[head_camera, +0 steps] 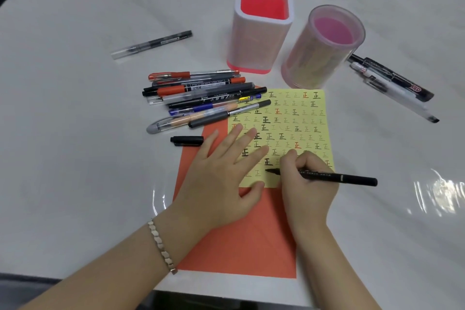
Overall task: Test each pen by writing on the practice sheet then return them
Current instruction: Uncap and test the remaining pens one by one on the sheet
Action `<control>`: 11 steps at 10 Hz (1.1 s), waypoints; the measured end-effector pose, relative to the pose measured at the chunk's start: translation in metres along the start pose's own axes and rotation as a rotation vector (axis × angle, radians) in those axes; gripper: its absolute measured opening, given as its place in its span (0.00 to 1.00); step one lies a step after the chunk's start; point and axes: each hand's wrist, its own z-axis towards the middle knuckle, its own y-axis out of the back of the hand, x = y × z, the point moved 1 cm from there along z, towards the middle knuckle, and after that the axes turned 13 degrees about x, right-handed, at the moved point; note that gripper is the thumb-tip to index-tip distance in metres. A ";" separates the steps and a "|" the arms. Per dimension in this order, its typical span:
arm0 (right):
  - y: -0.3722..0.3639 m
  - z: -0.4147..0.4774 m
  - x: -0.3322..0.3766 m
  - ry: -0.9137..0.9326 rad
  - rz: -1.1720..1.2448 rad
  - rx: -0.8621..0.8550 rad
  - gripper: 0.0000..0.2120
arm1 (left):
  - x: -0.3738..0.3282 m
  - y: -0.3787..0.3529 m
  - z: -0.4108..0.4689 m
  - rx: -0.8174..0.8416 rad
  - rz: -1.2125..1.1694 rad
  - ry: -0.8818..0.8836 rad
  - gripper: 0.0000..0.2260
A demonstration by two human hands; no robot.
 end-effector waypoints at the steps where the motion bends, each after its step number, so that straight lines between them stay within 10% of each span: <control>1: 0.000 -0.001 0.000 -0.002 0.006 0.001 0.18 | 0.000 0.000 0.000 0.000 0.001 0.000 0.24; 11: 0.002 0.001 -0.003 -0.026 0.015 -0.017 0.16 | -0.001 0.000 0.001 0.008 0.014 0.010 0.24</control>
